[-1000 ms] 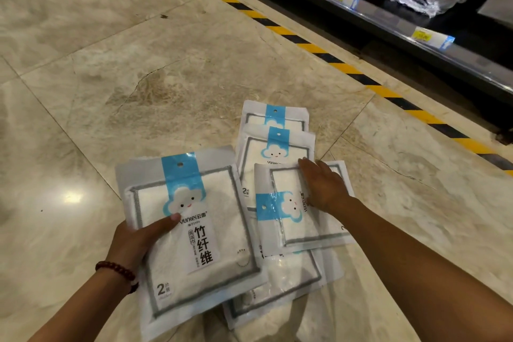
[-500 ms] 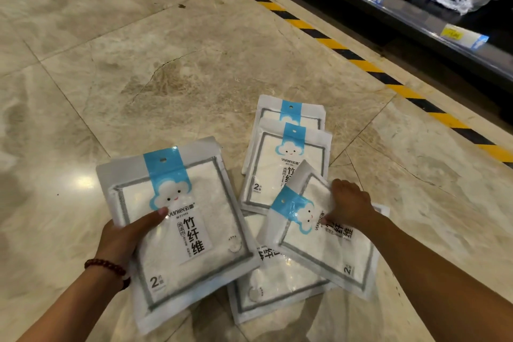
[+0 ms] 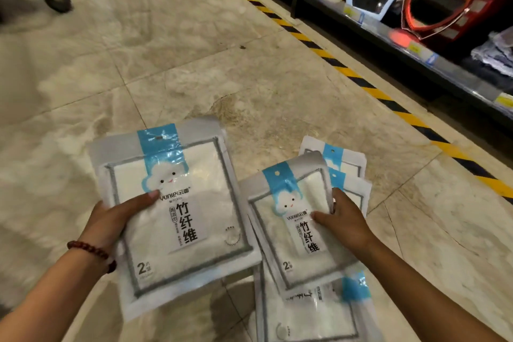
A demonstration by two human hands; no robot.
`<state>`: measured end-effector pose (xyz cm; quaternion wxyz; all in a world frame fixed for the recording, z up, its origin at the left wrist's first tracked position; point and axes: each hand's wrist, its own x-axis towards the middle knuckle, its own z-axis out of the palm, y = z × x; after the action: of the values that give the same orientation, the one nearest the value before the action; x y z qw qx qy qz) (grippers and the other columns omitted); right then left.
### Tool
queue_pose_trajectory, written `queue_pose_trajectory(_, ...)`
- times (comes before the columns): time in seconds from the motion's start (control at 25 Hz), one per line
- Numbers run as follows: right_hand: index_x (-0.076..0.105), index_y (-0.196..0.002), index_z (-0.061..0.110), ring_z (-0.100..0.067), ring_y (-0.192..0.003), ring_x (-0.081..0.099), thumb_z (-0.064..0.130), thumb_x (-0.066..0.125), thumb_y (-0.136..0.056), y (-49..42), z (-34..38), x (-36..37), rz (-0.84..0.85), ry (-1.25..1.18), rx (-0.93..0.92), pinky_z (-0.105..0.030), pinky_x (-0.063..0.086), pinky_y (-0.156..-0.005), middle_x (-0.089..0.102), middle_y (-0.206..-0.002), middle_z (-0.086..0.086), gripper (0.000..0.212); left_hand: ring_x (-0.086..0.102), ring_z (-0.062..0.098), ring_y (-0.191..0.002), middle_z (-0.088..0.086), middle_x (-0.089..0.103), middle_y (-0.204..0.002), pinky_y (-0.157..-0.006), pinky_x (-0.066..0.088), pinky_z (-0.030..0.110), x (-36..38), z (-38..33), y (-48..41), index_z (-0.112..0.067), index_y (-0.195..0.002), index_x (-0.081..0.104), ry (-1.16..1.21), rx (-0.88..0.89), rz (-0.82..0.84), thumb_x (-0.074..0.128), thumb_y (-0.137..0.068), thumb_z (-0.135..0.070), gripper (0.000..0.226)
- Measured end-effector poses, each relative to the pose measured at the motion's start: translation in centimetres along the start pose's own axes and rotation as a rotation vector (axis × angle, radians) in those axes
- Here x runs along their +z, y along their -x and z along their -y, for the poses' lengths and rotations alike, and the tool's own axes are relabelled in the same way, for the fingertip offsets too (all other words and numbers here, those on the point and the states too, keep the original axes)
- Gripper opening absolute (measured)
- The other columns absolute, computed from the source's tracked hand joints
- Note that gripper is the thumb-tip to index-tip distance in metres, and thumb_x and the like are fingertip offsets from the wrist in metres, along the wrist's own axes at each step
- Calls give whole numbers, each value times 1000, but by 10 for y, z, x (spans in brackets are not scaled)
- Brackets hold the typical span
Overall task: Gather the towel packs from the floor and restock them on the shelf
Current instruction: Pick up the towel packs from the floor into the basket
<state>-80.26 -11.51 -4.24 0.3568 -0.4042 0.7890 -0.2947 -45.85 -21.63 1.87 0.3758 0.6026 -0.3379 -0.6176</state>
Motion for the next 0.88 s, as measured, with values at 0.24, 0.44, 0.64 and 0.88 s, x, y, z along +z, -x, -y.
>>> queue_pose_trajectory(0.24,58,-104,6,-26,-94,65,22,80,-71,-11,100,34,7,-315,-20,-41,52,-89,68,-104,-10,43,72,18,-67,6,75,-79,-55,58,30,-29,-61,46,-6,-106,64,107,64,-89,85,-52,-21,60)
queue_pose_trajectory(0.44,55,-111,1,-18,-85,62,20,78,-74,2,203,50,63,-419,-129,-20,49,-71,66,-104,-9,47,71,29,-83,10,74,-91,-74,57,44,-51,-103,101,-13,-97,67,157,102,-217,89,0,-47,106)
queue_pose_trajectory(0.64,58,-99,11,-21,-82,66,7,67,-83,25,316,49,182,-479,-357,-31,52,-67,68,-91,-5,19,71,28,-88,9,74,-95,-79,56,41,-92,-150,167,-11,-105,66,181,209,-333,90,-9,-51,107)
queue_pose_trajectory(0.88,58,-96,14,-20,-76,60,17,69,-81,75,439,74,265,-483,-674,-34,49,-69,64,-89,-5,19,71,33,-81,17,73,-92,-67,59,42,-147,-173,245,-5,-107,66,350,323,-530,92,-37,-19,76)
